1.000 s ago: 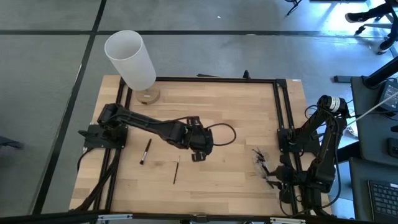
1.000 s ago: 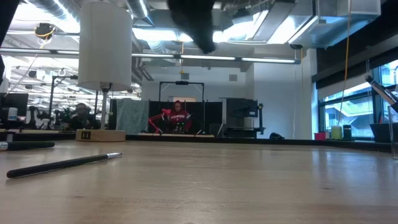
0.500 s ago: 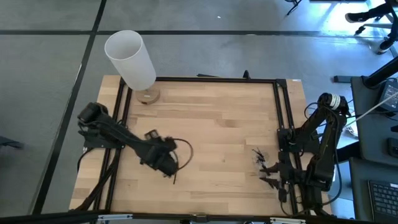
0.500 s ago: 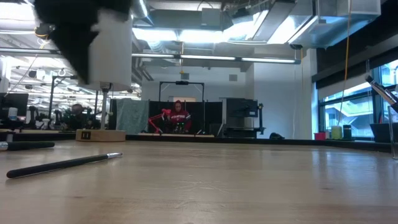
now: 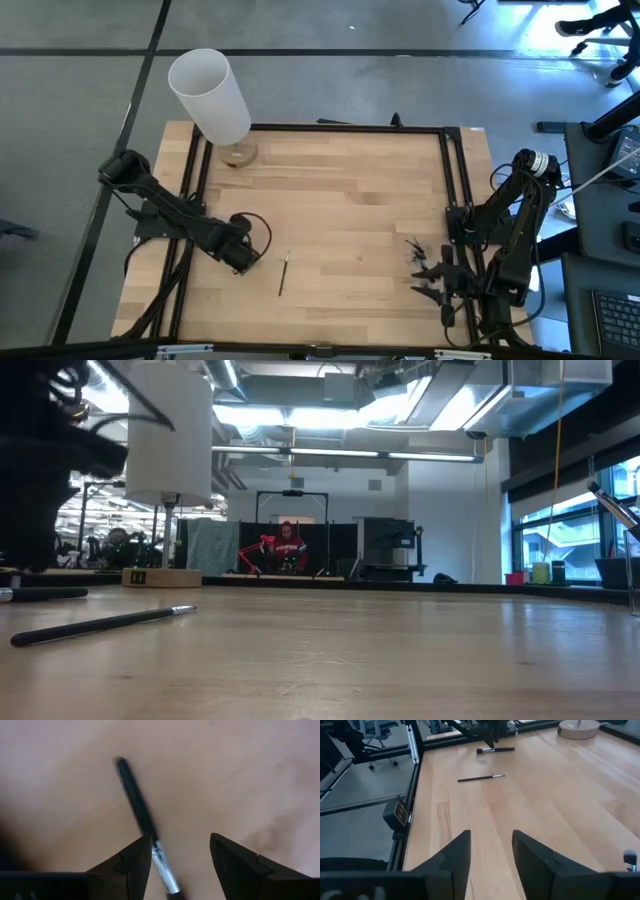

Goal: Put items in baskets/containers
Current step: Put the contour brush into the transparent organizer

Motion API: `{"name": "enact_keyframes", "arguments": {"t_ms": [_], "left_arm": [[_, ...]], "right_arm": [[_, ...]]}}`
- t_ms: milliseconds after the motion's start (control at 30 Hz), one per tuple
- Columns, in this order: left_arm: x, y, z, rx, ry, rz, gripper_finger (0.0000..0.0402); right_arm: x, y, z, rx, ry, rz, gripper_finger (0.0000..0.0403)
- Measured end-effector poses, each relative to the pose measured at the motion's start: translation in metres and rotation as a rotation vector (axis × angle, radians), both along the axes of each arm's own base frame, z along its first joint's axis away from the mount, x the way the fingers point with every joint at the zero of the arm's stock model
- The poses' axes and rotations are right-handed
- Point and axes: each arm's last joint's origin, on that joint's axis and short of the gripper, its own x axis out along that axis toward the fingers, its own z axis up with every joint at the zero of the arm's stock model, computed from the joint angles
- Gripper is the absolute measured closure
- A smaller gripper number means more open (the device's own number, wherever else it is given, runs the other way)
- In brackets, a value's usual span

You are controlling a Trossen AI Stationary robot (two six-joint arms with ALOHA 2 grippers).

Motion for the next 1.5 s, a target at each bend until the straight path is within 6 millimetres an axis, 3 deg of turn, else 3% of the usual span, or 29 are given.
{"name": "enact_keyframes", "arguments": {"t_ms": [167,333,467,700,833,967,1133,1333,1500], "left_arm": [[-0.015,0.006,-0.021,-0.059,0.097,0.067,0.0208],[-0.022,0.008,-0.029,-0.086,0.136,0.095,0.0217],[-0.019,0.007,-0.031,-0.102,0.117,0.009,0.0255],[-0.018,0.004,-0.031,-0.089,0.099,-0.122,0.0365],[-0.017,0.004,-0.031,-0.049,0.096,-0.236,0.0368],[-0.014,0.003,-0.029,-0.006,0.089,-0.347,0.0359],[0.004,-0.002,-0.014,0.144,-0.013,-0.555,0.0349],[0.031,-0.010,0.011,0.375,-0.124,-0.821,0.0363],[0.072,-0.028,0.016,0.625,-0.171,-1.148,0.0356]], "right_arm": [[0.000,0.001,0.000,0.019,0.012,0.009,0.0258],[0.000,0.002,0.000,0.025,0.015,0.012,0.0258],[0.000,0.002,0.001,0.035,0.015,0.014,0.0258],[0.001,0.005,0.002,0.074,0.017,0.022,0.0258],[0.007,0.003,0.002,0.097,0.035,0.006,0.0258],[0.023,-0.005,0.003,0.196,0.165,0.006,0.0258],[0.042,-0.020,0.014,0.294,0.253,0.037,0.0258],[0.054,-0.038,0.043,0.365,0.164,0.128,0.0258],[0.067,-0.054,0.054,0.343,0.089,0.100,0.0258]]}}
